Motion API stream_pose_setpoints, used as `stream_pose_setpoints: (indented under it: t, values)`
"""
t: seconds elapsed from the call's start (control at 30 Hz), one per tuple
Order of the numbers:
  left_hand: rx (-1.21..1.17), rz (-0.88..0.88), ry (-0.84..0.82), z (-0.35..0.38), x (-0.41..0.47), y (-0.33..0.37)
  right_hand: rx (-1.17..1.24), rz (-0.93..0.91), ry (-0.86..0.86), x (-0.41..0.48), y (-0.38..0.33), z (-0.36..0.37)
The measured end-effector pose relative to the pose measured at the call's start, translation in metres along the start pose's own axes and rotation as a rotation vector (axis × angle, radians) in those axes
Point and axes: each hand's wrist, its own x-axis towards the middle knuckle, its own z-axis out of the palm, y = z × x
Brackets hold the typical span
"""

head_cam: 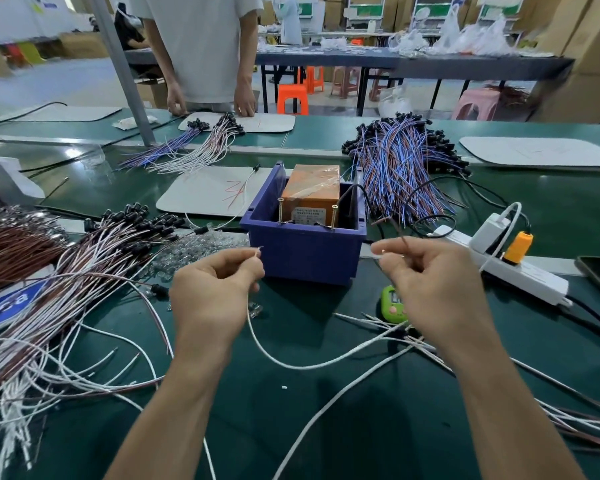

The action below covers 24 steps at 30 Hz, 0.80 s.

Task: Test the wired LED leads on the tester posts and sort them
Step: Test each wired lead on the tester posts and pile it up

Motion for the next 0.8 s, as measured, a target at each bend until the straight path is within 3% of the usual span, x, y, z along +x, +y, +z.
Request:
stream_pose_setpoints:
  t: [0.07,0.17,0.33,0.43,0.63,0.8]
  values:
    - [-0.120,-0.084,0.009,0.003,0.000,0.001,0.000,0.002,-0.106,-0.003,0.001,0.004]
    - [-0.170,-0.082,0.037,0.003,0.002,0.001,0.109,0.022,-0.131,-0.006,-0.006,0.006]
    - [-0.124,-0.046,0.079,0.003,0.007,-0.005,0.257,0.025,-0.001,0.002,-0.013,0.012]
    - [-0.132,-0.087,0.093,0.003,0.008,-0.006,0.279,0.115,-0.010,0.004,-0.013,0.018]
    - [-0.299,-0.155,0.050,-0.003,0.011,-0.004,0.627,0.375,-0.128,0.005,-0.026,0.016]
    - [0.020,0.045,0.093,-0.004,0.014,-0.002,0.877,0.477,-0.152,0.001,-0.035,0.018]
